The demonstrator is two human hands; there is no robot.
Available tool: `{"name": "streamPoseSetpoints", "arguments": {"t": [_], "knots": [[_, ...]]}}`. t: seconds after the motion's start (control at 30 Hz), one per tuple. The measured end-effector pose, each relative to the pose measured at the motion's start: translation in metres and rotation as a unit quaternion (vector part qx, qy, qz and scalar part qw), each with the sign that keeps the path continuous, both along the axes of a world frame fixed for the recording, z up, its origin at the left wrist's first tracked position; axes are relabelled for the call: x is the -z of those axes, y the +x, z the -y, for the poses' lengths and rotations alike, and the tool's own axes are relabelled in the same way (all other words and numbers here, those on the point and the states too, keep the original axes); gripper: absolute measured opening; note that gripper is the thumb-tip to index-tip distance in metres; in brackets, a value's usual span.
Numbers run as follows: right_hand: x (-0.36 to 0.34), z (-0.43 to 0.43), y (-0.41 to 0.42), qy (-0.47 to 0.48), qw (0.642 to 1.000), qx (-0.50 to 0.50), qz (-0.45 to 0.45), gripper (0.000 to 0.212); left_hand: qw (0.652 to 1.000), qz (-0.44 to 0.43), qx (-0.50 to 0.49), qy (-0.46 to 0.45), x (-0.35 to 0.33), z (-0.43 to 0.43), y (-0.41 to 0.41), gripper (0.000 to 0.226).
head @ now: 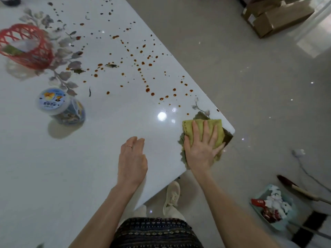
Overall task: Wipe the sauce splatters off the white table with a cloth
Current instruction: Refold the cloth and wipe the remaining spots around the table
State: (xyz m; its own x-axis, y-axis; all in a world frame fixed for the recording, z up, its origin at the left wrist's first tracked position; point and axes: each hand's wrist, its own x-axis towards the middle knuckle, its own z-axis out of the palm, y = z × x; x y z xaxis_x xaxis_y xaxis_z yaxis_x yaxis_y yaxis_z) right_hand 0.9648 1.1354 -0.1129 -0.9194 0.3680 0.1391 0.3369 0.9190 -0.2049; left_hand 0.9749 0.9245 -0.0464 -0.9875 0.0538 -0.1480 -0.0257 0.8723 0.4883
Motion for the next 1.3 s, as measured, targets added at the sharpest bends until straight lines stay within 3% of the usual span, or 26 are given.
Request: {"name": "streamPoseSetpoints", "arguments": {"t": [0.17,0.3,0.43,0.53,0.67,0.77,0.83,0.97,1.17,1.3], "knots": [[0.004,-0.008,0.042,0.038,0.983,-0.178,-0.005,0.057,0.998,0.021,-0.025,-0.058,0.0,-0.02,0.0,0.056],[0.002,-0.061,0.002,0.061,0.943,-0.328,-0.005,0.056,0.995,0.033,-0.032,-0.094,0.002,-0.028,0.005,0.061],[-0.008,-0.08,-0.042,0.065,0.962,-0.261,0.041,0.058,0.99,0.067,-0.019,-0.119,0.006,-0.033,0.011,0.074],[-0.008,-0.057,-0.025,0.056,0.967,-0.247,0.027,0.061,0.986,0.093,-0.009,-0.14,0.007,-0.036,0.014,0.085],[-0.008,-0.026,0.004,0.048,0.917,-0.395,0.019,0.06,0.979,0.124,-0.001,-0.162,0.007,-0.038,0.014,0.087],[-0.011,-0.026,-0.027,0.056,0.878,-0.474,0.031,0.056,0.976,0.14,0.007,-0.169,0.005,-0.037,0.013,0.086],[-0.012,-0.032,-0.05,0.062,0.881,-0.467,0.039,0.055,0.974,0.146,0.01,-0.171,0.004,-0.037,0.014,0.085],[-0.011,-0.022,-0.038,0.043,0.922,-0.384,0.038,0.056,0.973,0.159,0.011,-0.168,0.002,-0.038,0.014,0.084],[-0.011,-0.004,-0.042,0.055,0.877,-0.476,0.042,0.055,0.978,0.142,0.003,-0.154,0.002,-0.038,0.013,0.086],[-0.014,-0.022,-0.076,0.047,0.911,-0.406,0.054,0.055,0.986,0.114,-0.004,-0.12,0.0,-0.031,0.014,0.085]]}}
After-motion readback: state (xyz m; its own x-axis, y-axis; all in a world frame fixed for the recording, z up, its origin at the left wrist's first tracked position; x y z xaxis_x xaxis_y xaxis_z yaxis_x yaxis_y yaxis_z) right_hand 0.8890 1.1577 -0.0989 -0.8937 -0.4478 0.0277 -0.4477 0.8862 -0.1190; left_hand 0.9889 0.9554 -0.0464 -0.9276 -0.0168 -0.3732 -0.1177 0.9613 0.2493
